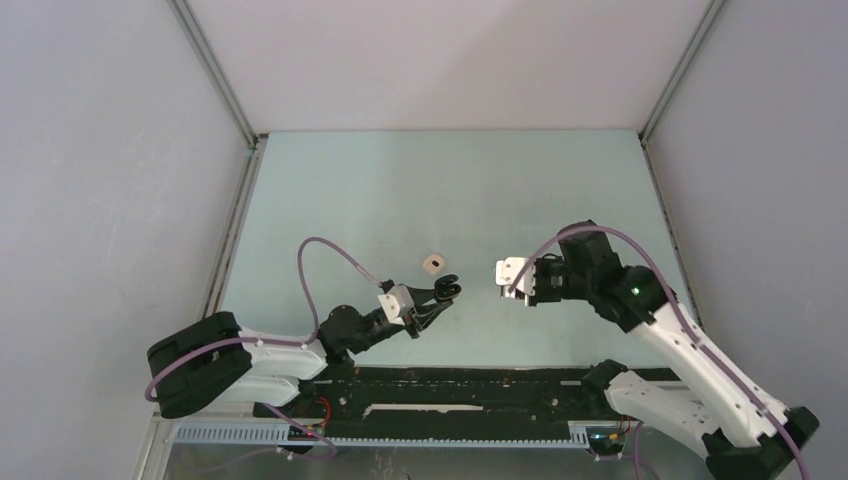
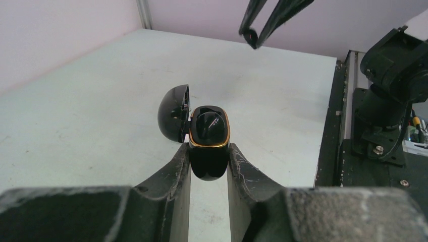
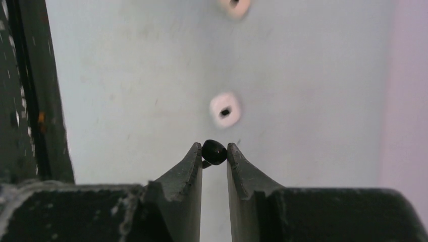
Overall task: Insert the wireless bluetooth earbuds into the charging case
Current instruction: Pick up the earbud from the center of the board.
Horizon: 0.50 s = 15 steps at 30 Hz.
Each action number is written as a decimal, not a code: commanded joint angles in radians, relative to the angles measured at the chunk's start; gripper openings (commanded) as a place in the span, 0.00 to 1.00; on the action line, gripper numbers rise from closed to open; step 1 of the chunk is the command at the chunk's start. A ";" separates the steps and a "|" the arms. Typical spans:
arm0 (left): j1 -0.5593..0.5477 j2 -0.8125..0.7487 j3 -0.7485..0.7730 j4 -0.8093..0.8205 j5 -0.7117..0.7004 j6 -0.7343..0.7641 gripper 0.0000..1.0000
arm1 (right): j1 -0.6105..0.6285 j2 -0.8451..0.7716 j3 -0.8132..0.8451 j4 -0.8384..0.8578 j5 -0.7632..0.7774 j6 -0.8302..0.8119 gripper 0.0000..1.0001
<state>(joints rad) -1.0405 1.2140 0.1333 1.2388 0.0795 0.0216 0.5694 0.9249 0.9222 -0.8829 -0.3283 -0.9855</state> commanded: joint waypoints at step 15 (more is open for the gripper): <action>-0.011 -0.060 -0.076 0.301 -0.181 0.032 0.00 | 0.529 -0.187 -0.194 0.952 0.410 0.504 0.00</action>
<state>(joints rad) -1.0435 1.1782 0.0818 1.4136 -0.0151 0.0208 1.0500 0.7094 0.7650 -0.1684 -0.0635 -0.6292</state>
